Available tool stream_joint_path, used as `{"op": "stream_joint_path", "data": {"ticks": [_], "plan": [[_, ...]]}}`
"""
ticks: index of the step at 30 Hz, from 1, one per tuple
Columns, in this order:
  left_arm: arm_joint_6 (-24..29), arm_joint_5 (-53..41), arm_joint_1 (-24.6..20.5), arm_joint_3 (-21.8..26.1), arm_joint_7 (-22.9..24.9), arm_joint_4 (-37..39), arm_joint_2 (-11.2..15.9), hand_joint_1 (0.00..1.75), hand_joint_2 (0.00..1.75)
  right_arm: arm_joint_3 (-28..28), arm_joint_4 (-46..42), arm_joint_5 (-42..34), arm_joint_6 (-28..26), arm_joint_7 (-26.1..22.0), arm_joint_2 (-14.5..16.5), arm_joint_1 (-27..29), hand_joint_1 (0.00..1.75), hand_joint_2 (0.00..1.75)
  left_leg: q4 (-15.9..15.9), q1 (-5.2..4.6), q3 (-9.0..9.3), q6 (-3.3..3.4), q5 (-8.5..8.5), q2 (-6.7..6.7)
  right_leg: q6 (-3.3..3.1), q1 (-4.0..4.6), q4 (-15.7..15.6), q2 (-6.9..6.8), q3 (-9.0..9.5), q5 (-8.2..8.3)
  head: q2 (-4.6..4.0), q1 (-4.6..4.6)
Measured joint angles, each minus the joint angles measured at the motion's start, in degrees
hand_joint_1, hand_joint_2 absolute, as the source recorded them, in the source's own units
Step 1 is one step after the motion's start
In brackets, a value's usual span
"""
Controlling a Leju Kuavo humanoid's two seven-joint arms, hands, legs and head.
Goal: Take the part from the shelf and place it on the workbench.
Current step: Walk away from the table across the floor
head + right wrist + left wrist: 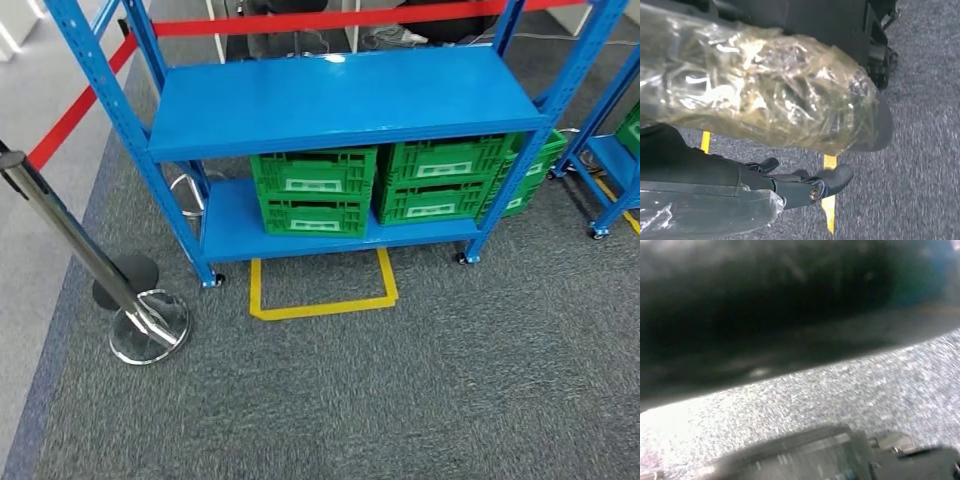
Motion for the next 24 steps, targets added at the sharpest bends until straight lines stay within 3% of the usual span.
{"op": "stream_joint_path", "data": {"ticks": [1, 3, 6, 7, 8, 9, 11, 12, 13, 15, 17, 18, 19, 21, 22, 23, 24], "plan": [[0.01, -0.01, 0.09, 0.01, 0.0, 0.0, -0.02, 0.0, 0.0, -0.02, -0.02, 0.01, 0.01, -0.01, -0.03, 0.0, 0.0, 0.0, -0.51, 0.13, 0.56, 0.18, -0.07, -0.05, 0.29, -0.03, 0.33, -0.06, 0.25, -0.08, -0.01, 0.05], [0.02, -0.02, 0.18, 0.02, -0.01, -0.01, -0.13, 0.0, 0.0, -0.02, -0.06, 0.02, 0.0, -0.02, -0.08, -0.03, 0.0, 0.0, -1.32, 0.48, 1.86, 0.56, -0.33, -0.12, 0.8, -0.12, 3.77, -0.1, -1.65, -1.38, -0.02, 0.36], [0.0, -0.02, 0.07, 0.02, -0.02, -0.01, -0.25, 0.0, 0.0, -0.03, -0.1, 0.01, -0.02, -0.04, -0.14, 0.0, 0.0, 0.0, -1.49, 0.6, 3.07, 0.66, -1.46, -0.1, 1.55, -0.48, 14.29, -0.11, -9.17, -4.93, -0.01, 0.7], [-0.01, -0.01, 0.08, 0.02, -0.02, 0.0, -0.25, 0.0, 0.0, -0.04, -0.1, 0.0, -0.02, -0.03, -0.16, 0.04, 0.0, 0.0, -1.49, 0.64, 3.62, 0.56, -1.95, -0.09, 1.72, -0.59, 15.96, -0.13, -11.11, -5.21, -0.01, 0.69], [-0.01, -0.01, 0.11, 0.03, -0.01, 0.0, -0.26, 0.0, 0.0, -0.04, -0.1, 0.0, -0.02, -0.03, -0.17, 0.08, 0.0, 0.0, -1.49, 0.72, 4.34, 0.43, -2.5, -0.1, 1.88, -0.69, 15.56, -0.17, -12.06, -4.26, -0.01, 0.7], [-0.02, -0.01, 0.14, 0.03, -0.01, 0.01, -0.26, 0.0, 0.0, -0.04, -0.1, 0.0, -0.02, -0.02, -0.18, 0.11, 0.0, 0.0, -1.49, 0.82, 5.2, 0.24, -3.12, -0.1, 2.02, -0.78, 13.27, -0.24, -12.07, -2.13, -0.01, 0.71], [-0.04, -0.02, 0.15, 0.04, 0.0, 0.02, -0.27, 0.0, 0.0, -0.04, -0.09, -0.01, -0.01, -0.01, -0.18, 0.19, 0.0, 0.0, -1.45, 0.98, 6.85, -0.37, -4.45, -0.1, 2.15, -0.83, 6.47, -0.55, -10.83, 3.32, -0.01, 0.83], [-0.05, -0.02, 0.09, 0.05, 0.0, 0.02, -0.27, 0.0, 0.0, -0.04, -0.07, 0.0, -0.01, 0.0, -0.18, 0.17, 0.0, 0.0, -1.44, 0.97, 7.27, -0.76, -5.0, -0.09, 1.8, -0.74, 4.16, -0.69, -10.22, 4.74, -0.01, 0.92], [-0.05, -0.02, 0.03, 0.07, 0.0, 0.03, -0.27, 0.0, 0.0, -0.04, -0.06, 0.0, 0.0, 0.01, -0.18, 0.17, 0.0, 0.0, -1.48, 0.92, 7.48, -1.16, -5.42, -0.06, 1.3, -0.62, 2.98, -0.73, -9.91, 5.51, -0.01, 1.0], [-0.05, -0.02, -0.1, 0.08, 0.0, 0.03, -0.27, 0.0, 0.0, -0.05, -0.06, 0.01, 0.0, 0.02, -0.17, 0.14, 0.0, 0.0, -1.21, 0.84, 7.54, -1.85, -5.56, -0.01, 0.06, -0.51, 2.75, -0.56, -9.43, 5.2, -0.01, 1.09], [-0.04, -0.02, -0.17, 0.08, -0.01, 0.03, -0.27, 0.0, 0.0, -0.07, -0.06, 0.01, 0.01, 0.02, -0.15, 0.2, 0.0, 0.0, 1.88, 0.88, 6.22, -2.42, -4.74, -0.01, -0.67, -0.68, 2.33, -0.42, -8.6, 5.08, -0.01, 1.0], [-0.03, -0.04, -0.21, 0.08, -0.01, 0.03, -0.26, 0.0, 0.0, -0.06, -0.06, 0.01, 0.02, 0.01, -0.14, 0.17, 0.0, 0.0, 4.86, 0.91, 4.49, -2.68, -4.68, -0.02, -0.98, -0.77, 2.1, -0.38, -8.01, 4.79, -0.01, 0.93], [-0.02, -0.06, -0.22, 0.08, -0.01, 0.03, -0.24, 0.0, 0.0, -0.06, -0.06, 0.01, 0.04, 0.01, -0.14, 0.16, 0.0, 0.0, 8.37, 0.93, 2.24, -2.89, -5.31, -0.02, -1.28, -0.76, 1.92, -0.38, -7.45, 4.42, -0.01, 0.83], [-0.01, -0.13, -0.15, 0.08, 0.0, 0.03, -0.21, 0.0, 0.0, -0.06, -0.06, 0.02, 0.09, 0.0, -0.14, 0.15, 0.0, 0.0, 14.13, 0.95, -2.32, -3.07, -8.59, -0.02, -1.61, -0.64, 1.84, -0.25, -6.4, 3.54, -0.01, 0.73], [0.0, -0.16, -0.11, 0.08, 0.0, 0.03, -0.19, 0.0, 0.0, -0.07, -0.06, 0.03, 0.11, 0.0, -0.14, 0.17, 0.0, 0.0, 15.38, 0.92, -3.9, -2.99, -9.88, -0.02, -1.68, -0.53, 1.84, -0.13, -5.83, 3.09, -0.01, 0.68], [0.01, -0.18, -0.07, 0.08, 0.0, 0.03, -0.16, 0.0, 0.0, -0.07, -0.06, 0.06, 0.13, 0.0, -0.14, 0.17, 0.0, 0.0, 15.25, 0.88, -4.76, -2.8, -10.06, -0.02, -1.71, -0.39, 1.84, 0.0, -5.24, 2.64, -0.01, 0.67], [0.01, -0.19, -0.05, 0.08, 0.0, 0.03, -0.15, 0.0, 0.0, -0.07, -0.06, 0.09, 0.15, 0.0, -0.14, 0.16, 0.0, 0.0, 13.53, 0.78, -4.82, -2.45, -8.66, -0.03, -1.73, -0.21, 1.83, 0.11, -4.59, 2.18, -0.01, 0.63]]}}
